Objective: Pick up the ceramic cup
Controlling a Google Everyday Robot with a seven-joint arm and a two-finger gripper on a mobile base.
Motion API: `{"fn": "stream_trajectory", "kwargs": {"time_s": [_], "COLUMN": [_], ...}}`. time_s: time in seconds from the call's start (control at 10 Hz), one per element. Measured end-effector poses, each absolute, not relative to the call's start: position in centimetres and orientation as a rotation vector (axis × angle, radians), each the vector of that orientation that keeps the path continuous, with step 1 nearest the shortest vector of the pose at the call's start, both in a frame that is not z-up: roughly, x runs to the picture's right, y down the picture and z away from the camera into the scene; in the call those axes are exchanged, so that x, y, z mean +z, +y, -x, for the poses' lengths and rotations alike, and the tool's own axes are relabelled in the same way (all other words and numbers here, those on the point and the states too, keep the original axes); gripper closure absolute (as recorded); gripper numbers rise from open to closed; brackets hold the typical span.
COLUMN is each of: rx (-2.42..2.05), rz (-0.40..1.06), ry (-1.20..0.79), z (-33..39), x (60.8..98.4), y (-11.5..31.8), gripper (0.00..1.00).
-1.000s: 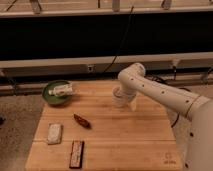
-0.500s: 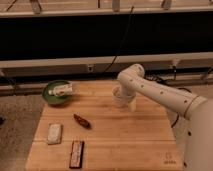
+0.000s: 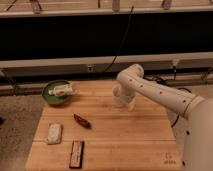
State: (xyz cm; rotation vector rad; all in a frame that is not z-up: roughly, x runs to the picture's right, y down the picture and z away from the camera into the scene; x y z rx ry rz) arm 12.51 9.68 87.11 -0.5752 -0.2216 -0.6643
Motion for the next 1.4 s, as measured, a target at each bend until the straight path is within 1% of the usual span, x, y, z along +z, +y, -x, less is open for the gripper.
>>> {"fn": "stream_trajectory", "kwargs": {"time_s": [0.2,0.5,0.6,0.7,1.0,1.4], "rx": [-0.666,-0.671,-0.674,-0.680,-0.703,-0.735], "rz": [0.571,0.569,0.569,0.566,0.567,0.565], "ry": [-0.218,-0.215,-0.214,-0.214,-0.212,-0.213], "z": [-12.5,-12.4,-12.4,-12.3,-12.2,-11.8], "x": [87.3,87.4,87.4,87.3,85.4,84.7], "y": [9.6,9.6,9.5,9.4,7.9,7.3], "gripper": [0.69,0.96,0.98,0.98,0.98,0.98]}}
